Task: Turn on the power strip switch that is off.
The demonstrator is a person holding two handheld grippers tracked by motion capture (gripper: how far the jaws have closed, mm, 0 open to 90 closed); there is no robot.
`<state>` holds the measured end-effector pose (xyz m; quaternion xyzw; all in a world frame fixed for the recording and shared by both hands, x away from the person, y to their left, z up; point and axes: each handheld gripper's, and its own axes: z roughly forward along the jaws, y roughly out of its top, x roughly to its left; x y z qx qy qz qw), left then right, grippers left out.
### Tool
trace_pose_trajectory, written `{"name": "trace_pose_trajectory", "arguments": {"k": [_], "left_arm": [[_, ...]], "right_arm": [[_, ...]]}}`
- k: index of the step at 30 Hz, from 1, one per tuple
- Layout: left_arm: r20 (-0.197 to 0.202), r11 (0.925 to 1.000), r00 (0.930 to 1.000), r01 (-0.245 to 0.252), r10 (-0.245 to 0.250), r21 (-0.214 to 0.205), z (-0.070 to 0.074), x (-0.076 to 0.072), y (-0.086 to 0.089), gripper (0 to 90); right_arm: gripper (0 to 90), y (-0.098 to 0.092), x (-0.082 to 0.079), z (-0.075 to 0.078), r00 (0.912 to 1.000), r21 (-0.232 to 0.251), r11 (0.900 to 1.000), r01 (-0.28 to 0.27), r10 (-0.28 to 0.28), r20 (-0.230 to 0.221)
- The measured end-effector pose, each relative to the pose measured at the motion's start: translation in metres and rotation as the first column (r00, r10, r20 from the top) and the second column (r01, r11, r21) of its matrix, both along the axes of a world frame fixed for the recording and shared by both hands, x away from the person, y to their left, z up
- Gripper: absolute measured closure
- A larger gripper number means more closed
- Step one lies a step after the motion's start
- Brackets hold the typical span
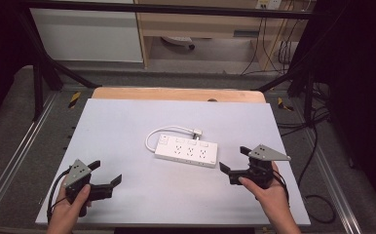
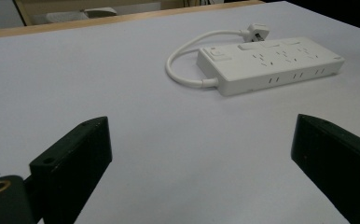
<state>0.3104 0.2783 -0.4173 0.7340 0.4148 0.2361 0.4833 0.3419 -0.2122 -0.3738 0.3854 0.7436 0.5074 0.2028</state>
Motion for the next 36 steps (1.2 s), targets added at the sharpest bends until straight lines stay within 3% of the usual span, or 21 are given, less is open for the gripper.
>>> {"name": "trace_pose_trajectory", "arguments": {"k": [18, 29, 36], "left_arm": [[-0.007, 0.9999, 1.0, 0.007, -0.007, 0.009, -0.001, 0.0, -0.001, 5.1], [-0.009, 0.9998, 0.9999, 0.009, -0.009, 0.016, -0.001, 0.0, -0.001, 5.2], [-0.013, 0.9998, 0.9999, 0.01, -0.01, 0.017, -0.002, 0.001, -0.002, 5.2]], "right_arm": [[9.3, 0.028, 0.029, 0.028, 0.9988, -0.017, 0.9993, -0.033, 0.033, 0.036], [8.1, 0.047, 0.047, 0.027, 0.9986, -0.005, 0.9985, -0.054, 0.054, -0.002], [9.0, 0.056, 0.054, 0.03, 0.9985, -0.019, 0.9983, -0.055, 0.055, 0.004]]}}
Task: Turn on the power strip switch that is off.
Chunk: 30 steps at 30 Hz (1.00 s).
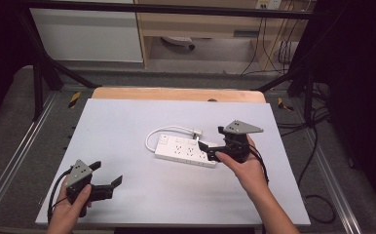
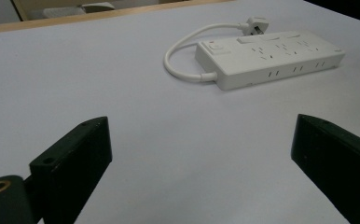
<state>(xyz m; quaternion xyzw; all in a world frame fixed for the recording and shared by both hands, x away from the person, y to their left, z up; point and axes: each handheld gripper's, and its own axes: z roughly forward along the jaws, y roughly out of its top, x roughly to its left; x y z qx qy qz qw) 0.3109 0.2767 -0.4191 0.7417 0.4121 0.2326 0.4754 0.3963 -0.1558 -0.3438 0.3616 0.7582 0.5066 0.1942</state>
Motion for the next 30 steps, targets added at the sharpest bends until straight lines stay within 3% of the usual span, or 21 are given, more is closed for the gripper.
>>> {"name": "trace_pose_trajectory", "arguments": {"k": [23, 30], "left_arm": [[-0.009, 1.0, 1.0, 0.002, -0.002, 0.002, -0.002, 0.001, -0.002, 5.2], [-0.009, 1.0, 1.0, 0.003, -0.003, 0.0, -0.002, 0.001, -0.002, 5.2]], "right_arm": [[9.2, 0.009, 0.024, -0.006, 0.9994, -0.013, 0.9994, 0.031, -0.031, -0.014], [20.5, 0.017, 0.029, -0.008, 0.9994, 0.004, 0.9994, 0.036, -0.036, 0.001]]}}
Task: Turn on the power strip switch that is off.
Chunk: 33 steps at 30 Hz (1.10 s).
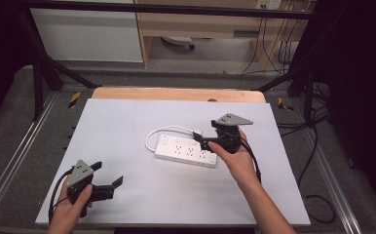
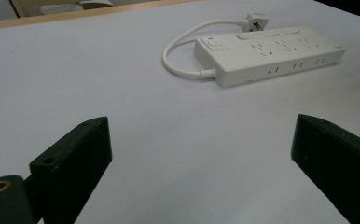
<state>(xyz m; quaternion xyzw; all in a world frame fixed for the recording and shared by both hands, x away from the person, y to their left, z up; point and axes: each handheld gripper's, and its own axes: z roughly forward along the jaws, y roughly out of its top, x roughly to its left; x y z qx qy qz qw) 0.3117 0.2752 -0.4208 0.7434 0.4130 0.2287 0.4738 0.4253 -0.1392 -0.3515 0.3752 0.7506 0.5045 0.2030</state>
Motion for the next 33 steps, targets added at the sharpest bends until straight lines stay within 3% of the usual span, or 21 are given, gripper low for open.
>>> {"name": "trace_pose_trajectory", "arguments": {"k": [8, 19, 33], "left_arm": [[0.001, 1.0, 1.0, 0.004, -0.004, 0.0, 0.001, 0.0, 0.0, 5.2], [0.002, 1.0, 1.0, 0.008, -0.008, 0.001, 0.001, 0.0, 0.0, 5.2], [0.001, 1.0, 1.0, 0.009, -0.009, 0.002, 0.001, 0.0, 0.001, 5.2]], "right_arm": [[35.1, 0.014, 0.006, 0.002, 0.9997, -0.001, 0.9998, -0.018, 0.018, 0.018], [52.3, 0.021, 0.017, -0.004, 0.9995, 0.003, 0.9998, 0.019, -0.019, 0.027], [74.2, 0.027, 0.029, -0.013, 0.9954, -0.002, 0.9981, 0.062, -0.062, 0.074]]}}
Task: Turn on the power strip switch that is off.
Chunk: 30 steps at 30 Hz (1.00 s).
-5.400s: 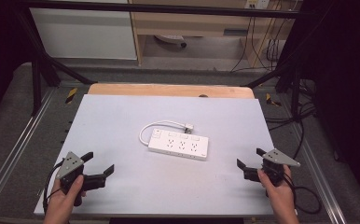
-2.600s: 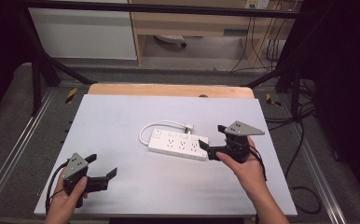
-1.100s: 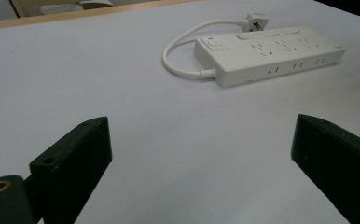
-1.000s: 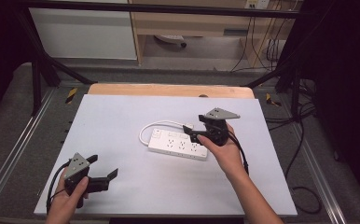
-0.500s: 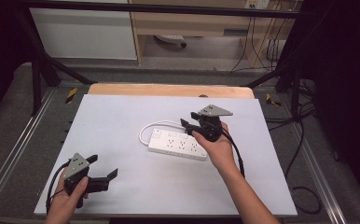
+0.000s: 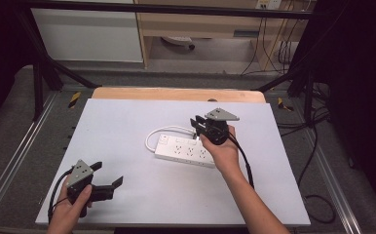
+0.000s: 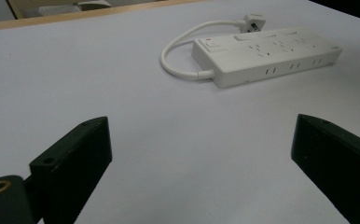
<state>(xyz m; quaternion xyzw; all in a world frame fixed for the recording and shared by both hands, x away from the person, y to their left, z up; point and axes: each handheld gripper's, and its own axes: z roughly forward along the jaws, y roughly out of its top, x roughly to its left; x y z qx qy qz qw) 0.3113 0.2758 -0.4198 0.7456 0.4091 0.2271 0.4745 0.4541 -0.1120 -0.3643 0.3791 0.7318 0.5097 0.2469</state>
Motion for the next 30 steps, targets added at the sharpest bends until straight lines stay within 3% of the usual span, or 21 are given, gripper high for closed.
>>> {"name": "trace_pose_trajectory", "arguments": {"k": [7, 20, 30], "left_arm": [[-0.002, 1.0, 1.0, 0.006, -0.006, -0.001, 0.0, 0.0, 0.0, 5.3], [-0.004, 1.0, 0.9999, 0.009, -0.009, 0.002, 0.0, 0.0, -0.001, 5.3], [-0.005, 0.9999, 0.9999, 0.01, -0.01, 0.005, 0.0, 0.0, -0.001, 5.3]], "right_arm": [[83.9, 0.008, 0.002, -0.005, 0.9999, -0.023, 0.9997, -0.012, 0.013, 0.002], [86.7, 0.022, 0.013, -0.018, 0.9998, -0.06, 0.998, -0.02, 0.02, -0.01], [90.0, 0.031, 0.02, -0.032, 0.9985, -0.082, 0.9961, -0.033, 0.029, -0.047]]}}
